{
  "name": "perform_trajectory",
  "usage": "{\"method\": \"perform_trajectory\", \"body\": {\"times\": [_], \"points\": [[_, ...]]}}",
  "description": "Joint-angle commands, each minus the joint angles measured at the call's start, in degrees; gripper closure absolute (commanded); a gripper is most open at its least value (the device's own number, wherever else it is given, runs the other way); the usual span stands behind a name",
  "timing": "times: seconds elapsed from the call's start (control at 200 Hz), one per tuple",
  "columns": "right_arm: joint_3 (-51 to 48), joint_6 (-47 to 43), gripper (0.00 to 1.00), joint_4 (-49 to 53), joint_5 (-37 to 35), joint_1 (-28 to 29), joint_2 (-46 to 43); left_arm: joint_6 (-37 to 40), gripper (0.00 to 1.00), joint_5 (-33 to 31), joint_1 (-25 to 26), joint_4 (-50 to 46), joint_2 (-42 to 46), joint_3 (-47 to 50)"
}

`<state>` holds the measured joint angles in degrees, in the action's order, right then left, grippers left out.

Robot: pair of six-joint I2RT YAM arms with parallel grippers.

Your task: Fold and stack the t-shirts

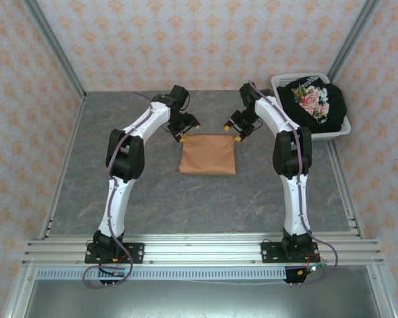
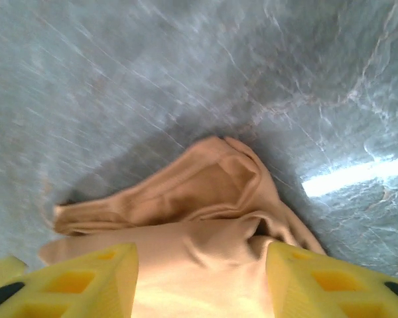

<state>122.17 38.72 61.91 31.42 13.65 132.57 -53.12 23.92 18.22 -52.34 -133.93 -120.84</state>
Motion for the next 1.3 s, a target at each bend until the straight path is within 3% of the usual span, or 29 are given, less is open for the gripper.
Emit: {"method": "perform_trajectory", "body": {"times": [0.0, 0.115, 0.25, 0.35, 0.465, 0.59, 0.806, 1.136, 1.291], "points": [[3.02, -2.43, 0.42, 3.98, -6.02, -0.56, -2.87, 1.52, 0.19, -7.09, -0.29, -1.66, 11.18, -0.11], [-7.43, -3.47, 0.39, -2.32, -8.61, -0.6, -13.04, -4.27, 0.19, -8.93, 0.87, 1.44, 23.62, 13.18], [-29.45, -1.52, 0.4, -14.79, -6.4, -0.35, -28.93, -16.95, 0.28, -5.79, 7.03, 12.12, 37.8, 35.9], [-46.35, 1.98, 0.4, -26.76, -2.24, 0.07, -41.08, -31.03, 0.32, -4.92, 12.87, 26.7, 44.77, 52.88], [-60.04, 5.56, 0.39, -36.54, 2.27, 0.82, -51.95, -44.5, 0.33, -11.47, 18.99, 44.91, 47.86, 65.7], [-67.76, 7.33, 0.37, -39.21, 4.81, 1.19, -58.57, -49.6, 0.3, -14.69, 22.65, 54.85, 42.62, 67.37], [-70.21, 5.75, 0.38, -35.5, 5.32, 1.1, -63.03, -55.37, 0.29, -21.11, 25.54, 66.55, 35.2, 69.56], [-71.63, 5.75, 0.38, -33.8, 5.49, 1.0, -64.48, -57.09, 0.38, -21.62, 26.17, 60.08, 30.08, 65.33], [-71.9, 5.84, 0.38, -33.41, 5.14, 0.75, -64.49, -57.31, 0.5, -22.52, 25.91, 58.49, 27.4, 63.28]]}}
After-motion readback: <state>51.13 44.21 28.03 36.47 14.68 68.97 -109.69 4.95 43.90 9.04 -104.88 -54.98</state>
